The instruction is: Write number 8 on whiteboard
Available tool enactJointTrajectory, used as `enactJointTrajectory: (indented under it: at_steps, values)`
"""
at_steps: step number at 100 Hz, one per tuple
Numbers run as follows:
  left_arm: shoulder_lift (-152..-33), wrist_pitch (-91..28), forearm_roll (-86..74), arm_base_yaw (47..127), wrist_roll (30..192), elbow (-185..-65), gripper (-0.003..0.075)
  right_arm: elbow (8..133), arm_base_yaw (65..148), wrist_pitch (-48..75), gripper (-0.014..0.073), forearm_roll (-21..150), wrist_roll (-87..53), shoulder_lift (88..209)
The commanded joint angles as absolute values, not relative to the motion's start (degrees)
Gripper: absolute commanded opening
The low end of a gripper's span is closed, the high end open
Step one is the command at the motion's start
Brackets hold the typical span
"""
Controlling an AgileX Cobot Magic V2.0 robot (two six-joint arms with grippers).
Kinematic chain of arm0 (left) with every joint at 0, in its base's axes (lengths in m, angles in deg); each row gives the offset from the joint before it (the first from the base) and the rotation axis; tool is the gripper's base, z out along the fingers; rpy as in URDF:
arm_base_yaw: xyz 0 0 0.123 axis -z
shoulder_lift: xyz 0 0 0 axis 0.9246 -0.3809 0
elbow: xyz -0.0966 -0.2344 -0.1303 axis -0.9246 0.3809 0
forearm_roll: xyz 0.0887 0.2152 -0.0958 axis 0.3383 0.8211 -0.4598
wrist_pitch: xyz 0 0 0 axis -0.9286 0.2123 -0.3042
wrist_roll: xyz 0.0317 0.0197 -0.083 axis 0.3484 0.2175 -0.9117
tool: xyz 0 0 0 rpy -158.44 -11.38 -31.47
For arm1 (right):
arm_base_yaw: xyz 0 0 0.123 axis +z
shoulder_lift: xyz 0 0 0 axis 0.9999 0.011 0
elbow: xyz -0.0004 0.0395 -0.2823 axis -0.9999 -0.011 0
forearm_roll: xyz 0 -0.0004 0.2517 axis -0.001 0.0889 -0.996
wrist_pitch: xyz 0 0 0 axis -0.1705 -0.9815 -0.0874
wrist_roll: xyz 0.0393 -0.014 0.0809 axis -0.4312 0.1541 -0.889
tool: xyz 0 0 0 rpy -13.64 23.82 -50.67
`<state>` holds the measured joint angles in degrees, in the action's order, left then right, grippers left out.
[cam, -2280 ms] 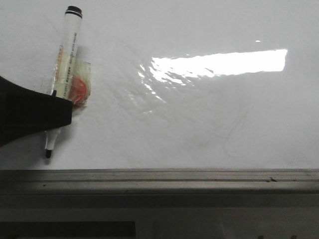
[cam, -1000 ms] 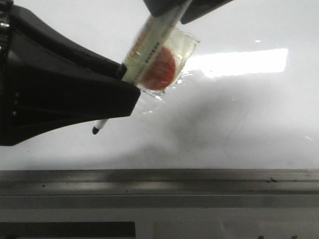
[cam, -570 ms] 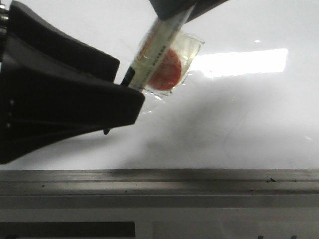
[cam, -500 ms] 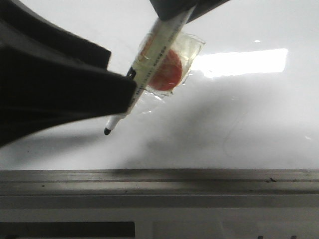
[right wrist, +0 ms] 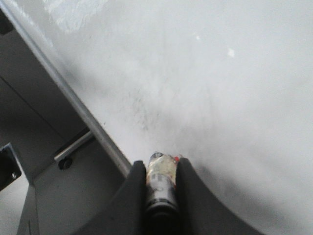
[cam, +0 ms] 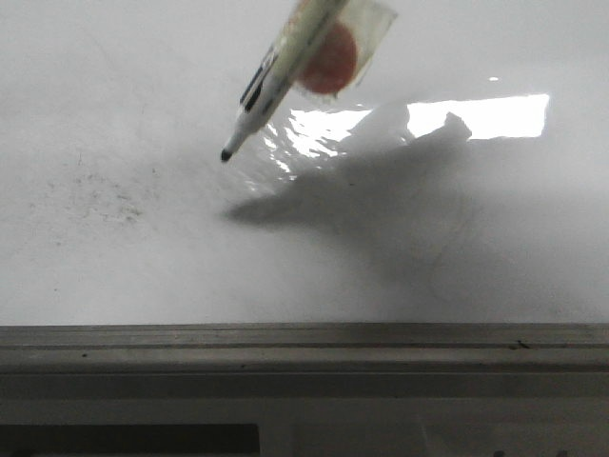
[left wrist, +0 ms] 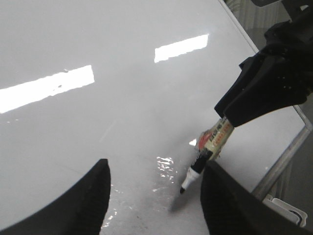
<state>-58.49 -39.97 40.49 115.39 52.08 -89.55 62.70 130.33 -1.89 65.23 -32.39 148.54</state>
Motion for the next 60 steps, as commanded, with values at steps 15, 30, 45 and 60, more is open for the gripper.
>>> enactJointTrajectory:
  at_steps: [15,30,45,60]
  values:
    - [-57.6,-43.3,39.0,112.4,51.4,-91.3,0.0365,70.9,122.3,-0.2,-0.0063,65.9,-32.5,148.3]
    - [-58.0,-44.3,39.5,112.3,51.4,-91.3,0.0333,72.1,119.1,-1.7,-0.0063,65.9,-32.5,150.2]
    - [-58.0,-44.3,39.4,112.3,51.4,-91.3,0.0333,72.1,120.1,-5.6,-0.0063,65.8,-32.0,154.8]
    - [-58.0,-44.0,40.9,112.3,51.4,-91.3,0.0333,72.1,121.0,-9.0,-0.0063,72.4,-33.7,153.7]
